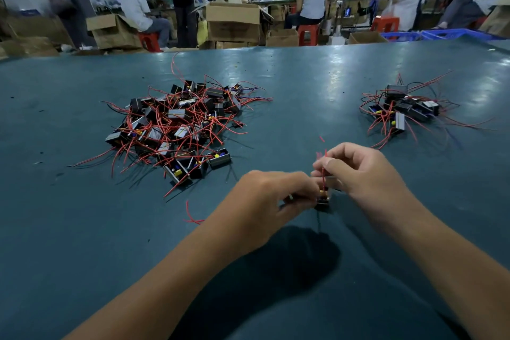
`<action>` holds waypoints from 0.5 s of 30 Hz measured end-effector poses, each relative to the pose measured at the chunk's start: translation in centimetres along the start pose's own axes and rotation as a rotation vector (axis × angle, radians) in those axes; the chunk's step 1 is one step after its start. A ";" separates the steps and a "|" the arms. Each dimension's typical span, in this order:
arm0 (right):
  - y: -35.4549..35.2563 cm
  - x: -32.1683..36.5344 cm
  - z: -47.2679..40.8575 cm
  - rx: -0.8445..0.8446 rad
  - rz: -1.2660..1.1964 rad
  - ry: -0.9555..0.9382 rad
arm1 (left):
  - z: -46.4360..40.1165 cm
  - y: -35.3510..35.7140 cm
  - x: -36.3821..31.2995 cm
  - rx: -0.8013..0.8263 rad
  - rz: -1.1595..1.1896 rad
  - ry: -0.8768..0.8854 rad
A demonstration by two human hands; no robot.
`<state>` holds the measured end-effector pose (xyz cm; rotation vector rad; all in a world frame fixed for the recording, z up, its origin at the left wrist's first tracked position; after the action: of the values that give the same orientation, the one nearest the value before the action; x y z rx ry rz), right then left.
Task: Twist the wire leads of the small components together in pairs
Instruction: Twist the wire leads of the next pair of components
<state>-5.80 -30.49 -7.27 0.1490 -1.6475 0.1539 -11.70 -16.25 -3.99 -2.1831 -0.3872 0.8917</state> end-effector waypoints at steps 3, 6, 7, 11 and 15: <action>1.9 0.7 0.4 0.105 -0.110 -0.073 | 0.1 0.9 -0.9 0.085 -0.044 0.088; 3.2 0.2 0.8 0.160 -0.096 -0.060 | 0.3 1.6 -1.1 0.171 -0.028 0.109; 3.2 0.1 0.8 0.146 -0.058 -0.057 | 0.4 1.8 -1.1 0.189 -0.023 0.110; 1.8 -0.2 0.9 -0.001 -0.093 0.023 | 0.5 1.3 -0.6 0.100 0.131 0.026; 0.8 -1.8 1.7 -0.224 -0.393 0.153 | 1.1 0.2 0.7 -0.170 0.228 -0.209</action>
<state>-7.46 -30.06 -9.18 0.2792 -1.4415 -0.3111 -11.93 -15.46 -5.03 -2.3288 -0.3282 1.2590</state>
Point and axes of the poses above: each hand's wrist, its own z-axis away from the middle knuckle, its own y-axis out of the palm, x = y × z, the point moved 8 cm from there along -z, towards the middle knuckle, and after that the axes turned 6 degrees about x, right-handed, at the moved point
